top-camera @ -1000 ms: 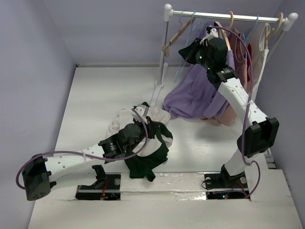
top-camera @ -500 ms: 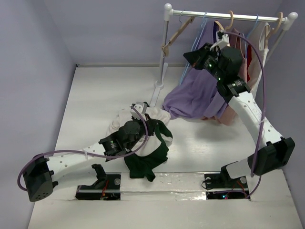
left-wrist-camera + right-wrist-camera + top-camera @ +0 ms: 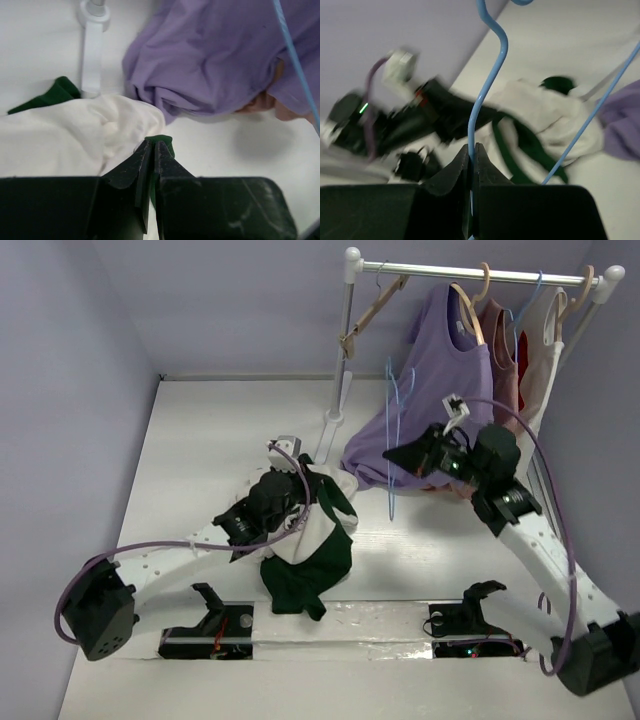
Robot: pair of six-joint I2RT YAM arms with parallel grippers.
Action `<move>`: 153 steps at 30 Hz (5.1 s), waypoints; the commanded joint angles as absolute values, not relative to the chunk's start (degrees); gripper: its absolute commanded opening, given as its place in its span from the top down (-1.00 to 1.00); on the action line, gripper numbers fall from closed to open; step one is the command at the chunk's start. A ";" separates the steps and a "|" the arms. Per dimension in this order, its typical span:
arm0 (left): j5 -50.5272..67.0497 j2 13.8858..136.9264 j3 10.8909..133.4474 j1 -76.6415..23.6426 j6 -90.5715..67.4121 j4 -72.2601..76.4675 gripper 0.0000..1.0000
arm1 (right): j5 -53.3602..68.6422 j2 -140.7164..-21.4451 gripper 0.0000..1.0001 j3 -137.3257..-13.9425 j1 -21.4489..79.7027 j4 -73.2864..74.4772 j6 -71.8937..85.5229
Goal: Place the t-shirt on the hanger
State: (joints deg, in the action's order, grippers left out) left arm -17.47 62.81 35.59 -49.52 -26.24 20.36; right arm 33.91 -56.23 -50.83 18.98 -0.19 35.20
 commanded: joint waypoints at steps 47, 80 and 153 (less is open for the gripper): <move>4.48 60.82 41.22 -34.89 -23.90 26.02 1.00 | 55.12 -35.34 1.00 -33.04 33.57 -2.36 40.69; -4.67 42.98 55.03 -54.22 -26.89 3.07 1.00 | 11.36 -58.00 1.00 -41.58 51.32 -38.04 26.81; 3.41 20.83 17.23 -36.47 -32.85 18.44 1.00 | 20.57 -44.11 1.00 -31.20 47.55 -51.32 16.09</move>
State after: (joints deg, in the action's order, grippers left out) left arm -4.19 22.65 18.26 -35.44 -27.33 16.69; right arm 25.85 -42.02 -28.16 47.97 -41.15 20.84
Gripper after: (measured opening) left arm 0.010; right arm 0.049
